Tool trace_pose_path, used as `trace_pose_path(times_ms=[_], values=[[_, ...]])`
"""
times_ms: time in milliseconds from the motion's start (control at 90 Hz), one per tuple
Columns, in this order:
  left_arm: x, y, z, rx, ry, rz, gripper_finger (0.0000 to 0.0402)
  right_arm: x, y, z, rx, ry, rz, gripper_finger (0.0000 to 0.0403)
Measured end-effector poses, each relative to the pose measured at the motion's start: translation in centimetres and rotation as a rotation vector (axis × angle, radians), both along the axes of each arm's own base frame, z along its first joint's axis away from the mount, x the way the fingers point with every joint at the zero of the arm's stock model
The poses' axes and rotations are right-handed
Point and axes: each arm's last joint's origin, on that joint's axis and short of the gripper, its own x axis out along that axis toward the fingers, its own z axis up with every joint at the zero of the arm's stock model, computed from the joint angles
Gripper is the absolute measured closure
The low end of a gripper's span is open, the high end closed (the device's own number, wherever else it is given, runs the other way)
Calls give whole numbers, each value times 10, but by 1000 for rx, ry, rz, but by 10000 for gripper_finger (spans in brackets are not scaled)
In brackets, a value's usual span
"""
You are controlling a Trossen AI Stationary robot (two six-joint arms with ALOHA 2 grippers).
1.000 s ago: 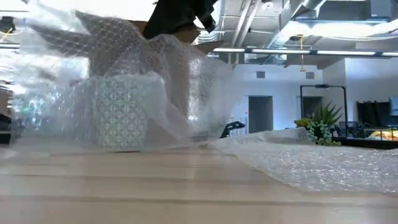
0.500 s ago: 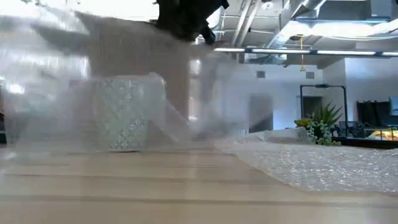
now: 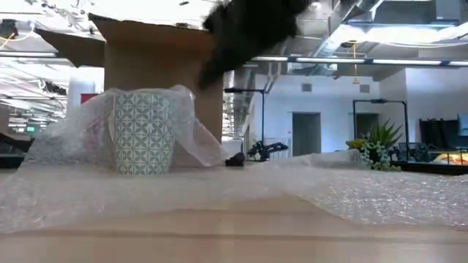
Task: Wrap mug
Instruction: Wrap the green patterned mug with the bubble wrap
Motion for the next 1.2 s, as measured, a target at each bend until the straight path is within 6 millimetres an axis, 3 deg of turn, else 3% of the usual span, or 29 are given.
trace_pose_path(times_ms=[122,233,367,578,700,856,1056,1200], values=[[0,1,0,-18,2,22,258,4,18,-34,-39,23,71,296],[0,1,0,-25,3,26,258,10,18,-62,-52,50,24,252],[-1,1,-1,-20,13,19,258,17,13,-76,-34,46,-91,260],[0,16,-4,38,39,133,258,15,15,-71,-16,32,-120,389],[-1,36,-6,108,64,276,258,9,20,-62,-6,26,-156,396],[6,54,-19,142,129,360,258,-4,42,-49,21,12,-124,402],[10,61,-23,163,182,368,258,-22,71,-41,91,22,-88,403],[8,64,-23,189,211,372,258,-27,81,-40,106,10,-96,403]])
